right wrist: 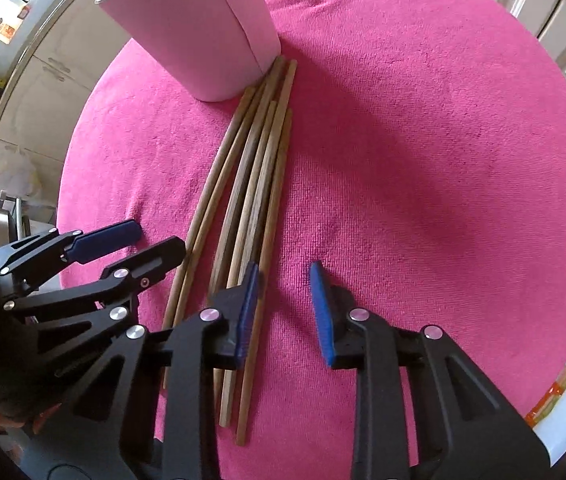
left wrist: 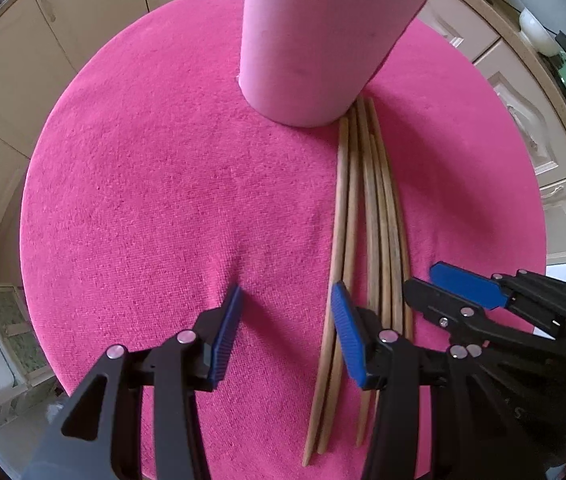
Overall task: Organize utensils
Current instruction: 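Close the left tool on one chopstick while the right tool closes on another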
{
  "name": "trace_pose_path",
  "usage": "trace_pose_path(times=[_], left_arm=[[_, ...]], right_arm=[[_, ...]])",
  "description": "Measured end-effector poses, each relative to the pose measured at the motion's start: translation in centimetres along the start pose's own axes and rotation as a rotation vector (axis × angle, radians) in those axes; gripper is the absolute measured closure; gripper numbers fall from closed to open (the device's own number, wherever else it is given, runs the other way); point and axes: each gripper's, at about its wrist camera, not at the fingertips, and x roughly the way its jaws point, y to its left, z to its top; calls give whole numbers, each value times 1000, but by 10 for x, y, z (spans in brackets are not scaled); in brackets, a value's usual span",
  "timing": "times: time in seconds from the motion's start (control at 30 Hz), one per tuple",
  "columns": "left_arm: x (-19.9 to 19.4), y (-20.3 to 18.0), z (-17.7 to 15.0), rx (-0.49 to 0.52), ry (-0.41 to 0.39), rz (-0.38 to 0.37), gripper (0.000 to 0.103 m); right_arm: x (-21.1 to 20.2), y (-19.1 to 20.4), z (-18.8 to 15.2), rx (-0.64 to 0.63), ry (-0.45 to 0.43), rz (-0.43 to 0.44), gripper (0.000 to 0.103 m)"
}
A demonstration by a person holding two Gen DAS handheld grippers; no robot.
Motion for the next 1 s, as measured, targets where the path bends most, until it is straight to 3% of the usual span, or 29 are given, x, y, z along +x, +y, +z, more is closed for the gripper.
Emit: trace_pose_path(times=[0.33, 0.53, 0.67, 0.8, 0.9, 1.0], left_arm=[[-6, 15, 0, 9, 21, -34, 57], [-7, 14, 0, 55, 30, -33, 57], [-7, 16, -1, 63, 40, -34, 57], [-7, 10, 3, 80, 43, -40, 57], [-6, 4, 6, 97, 43, -52, 57], [-2, -1, 9, 131, 53, -20, 57]], right_arm=[[8, 14, 13, -5, 40, -67, 77], [12, 13, 17, 39, 51, -28, 77], [12, 17, 21, 15, 40, -68, 78], [11, 15, 21, 21, 41, -89, 88], [6, 1, 20, 45, 47, -103, 90], [5, -14, 21, 90, 56, -63, 91]])
